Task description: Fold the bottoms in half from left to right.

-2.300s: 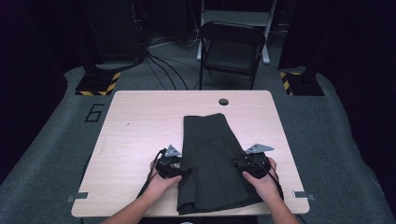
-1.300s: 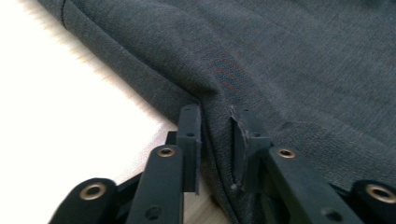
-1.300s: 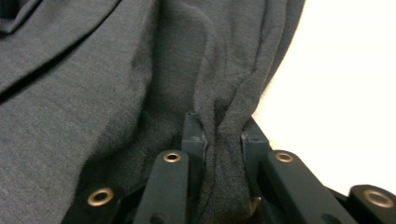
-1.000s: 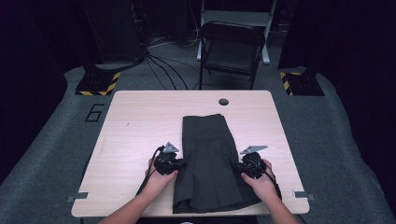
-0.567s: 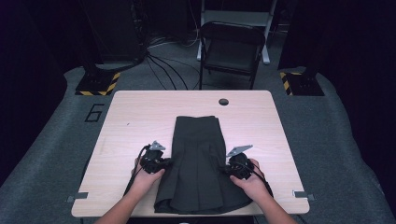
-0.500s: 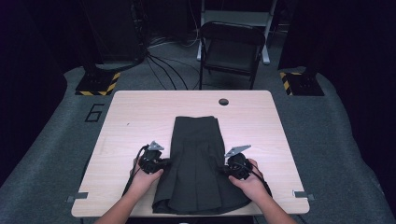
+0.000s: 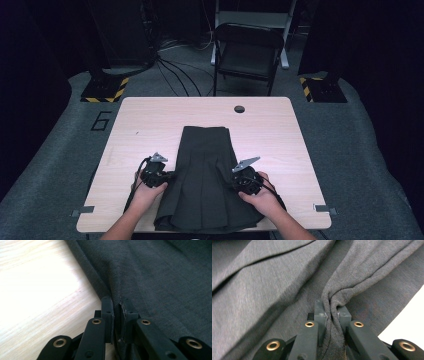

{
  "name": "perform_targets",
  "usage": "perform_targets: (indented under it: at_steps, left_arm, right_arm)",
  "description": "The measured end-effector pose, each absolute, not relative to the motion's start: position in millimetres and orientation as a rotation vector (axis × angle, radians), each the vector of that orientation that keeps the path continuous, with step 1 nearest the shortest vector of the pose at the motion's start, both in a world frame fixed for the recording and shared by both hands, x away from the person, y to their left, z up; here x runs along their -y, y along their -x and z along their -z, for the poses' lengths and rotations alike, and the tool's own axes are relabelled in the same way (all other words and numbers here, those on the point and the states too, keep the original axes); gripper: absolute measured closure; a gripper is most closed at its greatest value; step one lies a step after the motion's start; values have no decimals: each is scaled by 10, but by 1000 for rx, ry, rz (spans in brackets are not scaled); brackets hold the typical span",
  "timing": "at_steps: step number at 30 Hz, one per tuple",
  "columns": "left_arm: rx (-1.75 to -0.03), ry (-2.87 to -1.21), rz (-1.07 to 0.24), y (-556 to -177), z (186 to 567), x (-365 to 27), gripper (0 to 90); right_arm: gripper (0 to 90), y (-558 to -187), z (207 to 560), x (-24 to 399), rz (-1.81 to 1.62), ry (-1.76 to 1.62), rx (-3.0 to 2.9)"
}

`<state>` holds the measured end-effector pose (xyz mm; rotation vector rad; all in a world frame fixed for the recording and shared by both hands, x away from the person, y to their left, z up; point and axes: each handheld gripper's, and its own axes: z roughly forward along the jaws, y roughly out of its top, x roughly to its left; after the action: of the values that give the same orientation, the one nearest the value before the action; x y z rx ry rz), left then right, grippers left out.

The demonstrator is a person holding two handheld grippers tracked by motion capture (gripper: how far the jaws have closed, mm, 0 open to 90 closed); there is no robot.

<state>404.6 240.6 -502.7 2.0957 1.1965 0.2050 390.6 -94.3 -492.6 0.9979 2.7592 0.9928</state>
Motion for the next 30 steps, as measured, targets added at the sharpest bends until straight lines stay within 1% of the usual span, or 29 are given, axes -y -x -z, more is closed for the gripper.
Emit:
perform_targets:
  at_steps: [2,4,8,10,11,12,17,24,26,27,28,30]
  left_arm:
    - [-1197,-2093,-203,-4046,5027,-2415,829]
    - [-1186,-2098,-208,-4044,5025,-2408,828]
    - [-1194,-2091,-201,-4041,5024,-2406,824]
    - [-1200,-2086,-204,-4042,5028,-2407,814]
    - [-1200,-2086,-204,-4042,5028,-2407,792]
    - [-1194,-2090,-208,-4041,5028,-2404,792]
    - [-1183,-2100,-207,-4038,5025,-2393,796]
    - [-1190,-2096,-219,-4020,5041,-2371,793]
    - [-1184,-2098,-223,-4017,5047,-2370,788]
    - [-1176,-2113,-216,-4019,5042,-2377,787]
    - [-1177,-2105,-224,-4016,5050,-2373,786]
    - [-1179,-2099,-226,-4011,5056,-2370,782]
  right_arm:
    - [801,-3904,4924,933,-987,-976,-2765]
    - [723,-3904,4925,943,-1005,-972,-2755]
    - [635,-3911,4868,1001,-1077,-997,-2715]
    - [617,-3916,4836,1035,-1109,-1001,-2689]
    - [617,-3916,4836,1035,-1109,-1001,-2689]
    - [591,-3929,4822,1058,-1128,-993,-2655]
    - [523,-3945,4810,1070,-1145,-1034,-2613]
    - [445,-4022,4788,1065,-1208,-1122,-2530]
    - [441,-4073,4811,1048,-1207,-1168,-2500]
    - [455,-4101,4827,1044,-1193,-1172,-2495]
    - [480,-4137,4857,1031,-1167,-1199,-2493]
    - [589,-4190,4912,1017,-1145,-1211,-2512]
